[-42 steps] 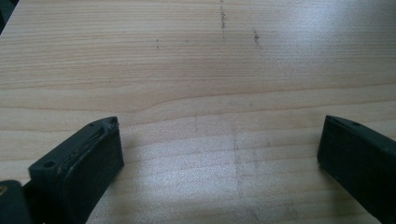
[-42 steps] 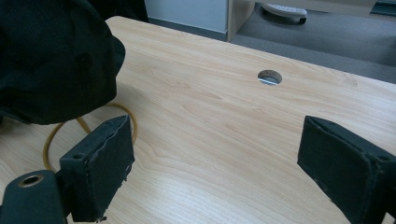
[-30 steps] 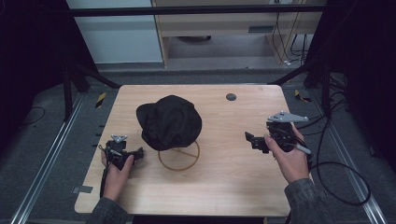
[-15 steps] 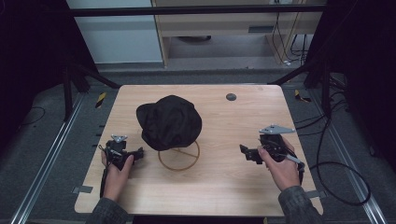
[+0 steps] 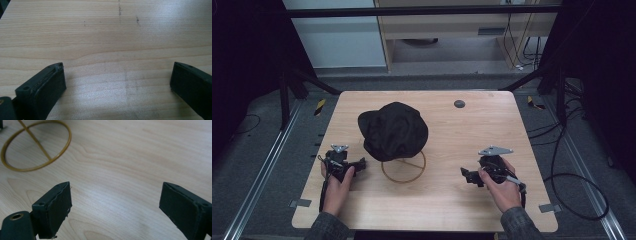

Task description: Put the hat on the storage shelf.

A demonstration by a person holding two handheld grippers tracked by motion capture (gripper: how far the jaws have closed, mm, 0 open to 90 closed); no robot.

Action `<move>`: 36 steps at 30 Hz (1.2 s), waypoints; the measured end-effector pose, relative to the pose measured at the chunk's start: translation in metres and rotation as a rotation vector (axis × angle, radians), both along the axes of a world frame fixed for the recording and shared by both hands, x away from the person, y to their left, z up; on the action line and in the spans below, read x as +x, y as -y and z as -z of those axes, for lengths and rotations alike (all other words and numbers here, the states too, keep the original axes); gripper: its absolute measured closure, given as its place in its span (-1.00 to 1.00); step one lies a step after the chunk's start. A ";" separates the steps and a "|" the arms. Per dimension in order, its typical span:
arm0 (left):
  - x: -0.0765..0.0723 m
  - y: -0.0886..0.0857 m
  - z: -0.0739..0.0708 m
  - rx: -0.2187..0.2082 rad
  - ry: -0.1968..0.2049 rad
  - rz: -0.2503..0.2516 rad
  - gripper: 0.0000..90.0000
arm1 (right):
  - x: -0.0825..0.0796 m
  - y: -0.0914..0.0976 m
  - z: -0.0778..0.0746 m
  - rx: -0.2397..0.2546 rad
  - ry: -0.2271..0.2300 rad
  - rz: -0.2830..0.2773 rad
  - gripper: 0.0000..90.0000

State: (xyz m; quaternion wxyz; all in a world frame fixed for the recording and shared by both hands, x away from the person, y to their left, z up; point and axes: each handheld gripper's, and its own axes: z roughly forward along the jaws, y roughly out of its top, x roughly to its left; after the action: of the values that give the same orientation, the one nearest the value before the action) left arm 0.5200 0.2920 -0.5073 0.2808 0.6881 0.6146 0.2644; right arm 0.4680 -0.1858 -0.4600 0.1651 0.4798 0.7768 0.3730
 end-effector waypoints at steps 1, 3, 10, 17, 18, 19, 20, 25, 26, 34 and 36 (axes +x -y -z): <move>0.000 0.000 0.000 -0.004 0.004 -0.004 -1.00 | 0.000 -0.002 0.003 -0.001 -0.007 0.001 -0.76; 0.000 0.001 0.000 -0.004 0.004 -0.005 -1.00 | 0.000 -0.005 0.010 0.001 -0.011 0.000 -0.76; 0.001 0.000 0.000 -0.003 0.003 -0.004 -1.00 | 0.003 -0.017 0.025 0.016 -0.016 0.008 -0.76; 0.002 0.000 0.000 -0.003 0.003 -0.003 -1.00 | 0.008 -0.027 0.034 0.031 -0.026 0.009 -0.76; 0.002 0.000 0.000 -0.003 0.003 -0.003 -1.00 | 0.009 -0.028 0.035 0.030 -0.027 0.009 -0.76; 0.002 -0.001 0.000 -0.003 0.003 -0.003 -1.00 | 0.009 -0.029 0.036 0.030 -0.029 0.012 -0.76; 0.003 -0.001 0.000 -0.003 0.003 -0.003 -1.00 | 0.010 -0.030 0.037 0.032 -0.032 0.014 -0.76; 0.003 -0.001 0.000 -0.005 0.004 -0.006 -1.00 | 0.012 -0.034 0.043 0.030 -0.039 0.015 -0.76; 0.003 -0.001 0.000 -0.005 0.004 -0.006 -1.00 | 0.012 -0.034 0.043 0.030 -0.039 0.015 -0.76; 0.004 -0.002 0.000 -0.002 0.002 -0.008 -1.00 | 0.011 -0.042 0.046 -0.009 -0.014 0.017 -0.80; 0.004 -0.002 0.000 -0.004 0.004 -0.013 -1.00 | 0.010 -0.045 0.048 -0.038 0.000 0.014 -0.83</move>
State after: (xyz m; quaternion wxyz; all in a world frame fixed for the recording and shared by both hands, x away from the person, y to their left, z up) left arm 0.5243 0.2945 -0.5075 0.2817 0.6828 0.6192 0.2664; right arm 0.4783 -0.1406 -0.5078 0.1766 0.4818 0.7806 0.3569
